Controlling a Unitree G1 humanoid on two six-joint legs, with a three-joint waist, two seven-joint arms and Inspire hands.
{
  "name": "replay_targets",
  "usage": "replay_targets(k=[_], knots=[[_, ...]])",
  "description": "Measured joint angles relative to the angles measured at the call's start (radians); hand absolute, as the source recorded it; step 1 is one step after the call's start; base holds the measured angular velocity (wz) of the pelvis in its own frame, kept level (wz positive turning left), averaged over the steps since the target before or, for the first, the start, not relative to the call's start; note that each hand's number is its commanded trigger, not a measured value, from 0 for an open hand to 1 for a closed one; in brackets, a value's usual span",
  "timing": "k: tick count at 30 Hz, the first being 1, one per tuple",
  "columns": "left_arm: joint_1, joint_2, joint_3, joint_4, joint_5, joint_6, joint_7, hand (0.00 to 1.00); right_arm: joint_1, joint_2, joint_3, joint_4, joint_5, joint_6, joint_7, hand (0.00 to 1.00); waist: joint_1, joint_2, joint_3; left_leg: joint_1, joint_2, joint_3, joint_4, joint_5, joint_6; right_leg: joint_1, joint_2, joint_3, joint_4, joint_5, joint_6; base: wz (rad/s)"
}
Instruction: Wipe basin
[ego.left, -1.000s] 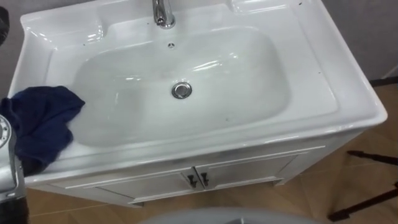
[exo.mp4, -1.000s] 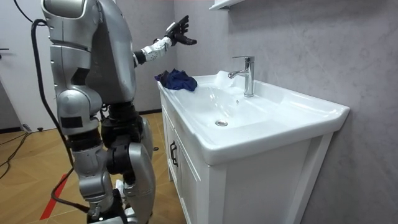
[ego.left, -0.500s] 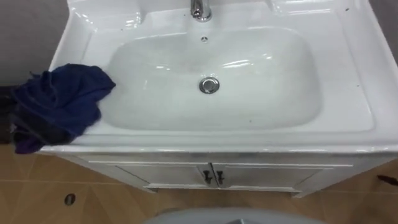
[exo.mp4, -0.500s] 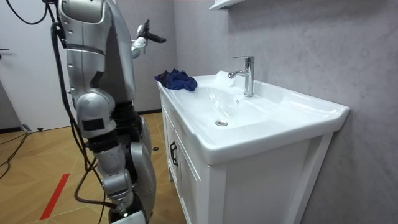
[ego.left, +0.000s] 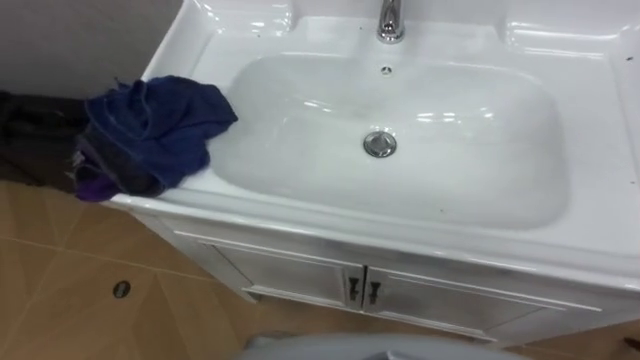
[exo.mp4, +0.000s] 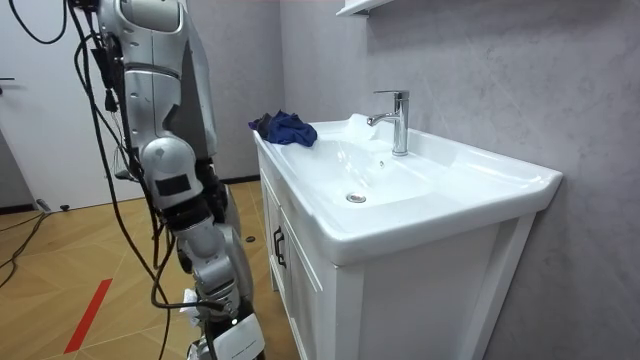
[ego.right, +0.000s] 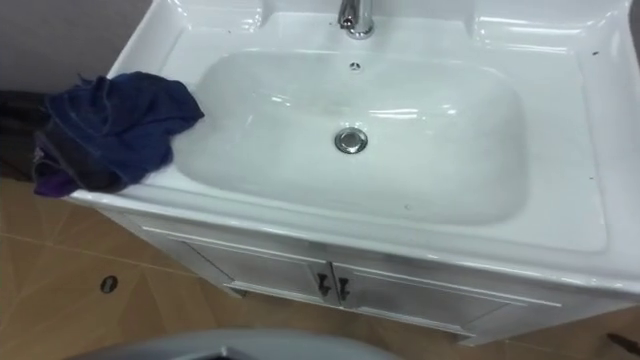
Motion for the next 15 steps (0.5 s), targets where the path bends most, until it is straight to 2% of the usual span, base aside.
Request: replay_targets(k=[1,3,4,5,7,8,11,15], knots=[[0.014,-0.012,-0.017,0.031,-0.046,-0.001,-0.002,0.00,0.002,0.002,0.001,0.000,0.001,0.002,0.000,0.00,0.002,-0.010,0.0033,-0.002,0.000,0.001,0.001,-0.003,0.005,-0.002,-0.001,-0.002,0.001,0.000,0.001,0.07],[0.042,-0.032,-0.067,0.102,-0.093,-0.006,-0.011,0.00,-0.003,0.002,0.018,0.000,-0.001,0.009,0.001,0.00,0.006,-0.011,0.0026,-0.001,-0.001,0.001,0.000,-0.004,0.008,0.000,-0.001,0.000,0.000,0.002,0.004,0.00],[0.045,-0.042,-0.093,0.190,-0.110,-0.005,-0.028,0.00,-0.007,0.002,0.022,0.002,-0.005,0.012,0.002,0.00,0.006,-0.012,0.0023,0.001,-0.002,0.001,0.000,-0.006,0.011,0.002,-0.002,0.000,0.001,0.002,0.005,0.00],[0.049,-0.049,-0.108,0.226,-0.109,-0.005,-0.035,0.00,-0.008,0.003,0.022,0.004,-0.011,0.012,0.002,0.00,0.003,-0.014,0.0019,0.001,-0.003,0.001,0.000,-0.006,0.011,0.003,-0.002,0.001,0.001,0.003,0.005,0.00],[0.063,-0.090,-0.158,0.338,-0.110,-0.004,-0.062,0.00,-0.012,0.007,0.023,0.022,-0.015,0.012,0.003,0.00,0.003,-0.026,0.0013,0.001,-0.003,0.001,0.000,-0.011,0.020,-0.001,-0.002,0.002,0.005,0.002,0.006,0.00],[0.063,-0.094,-0.174,0.369,-0.109,-0.003,-0.072,0.00,-0.019,0.009,0.023,0.023,-0.015,0.012,0.005,0.00,0.002,-0.030,0.0014,0.001,-0.002,0.000,0.000,-0.012,0.023,-0.001,-0.002,0.001,0.005,0.002,0.007,0.04],[0.068,-0.111,-0.263,0.503,-0.049,0.007,-0.139,0.00,-0.023,0.019,0.021,0.053,-0.015,0.015,0.033,0.00,-0.009,-0.049,0.0030,0.001,-0.003,-0.008,0.004,-0.018,0.032,0.014,-0.003,-0.014,-0.001,0.004,0.009,0.10],[0.069,-0.124,-0.323,0.590,0.067,0.035,-0.203,0.00,-0.035,0.023,0.026,0.067,-0.022,0.018,0.052,0.00,-0.033,-0.049,0.0032,0.002,-0.003,-0.006,0.003,-0.019,0.033,0.016,-0.004,-0.013,-0.002,0.004,0.010,0.01]])
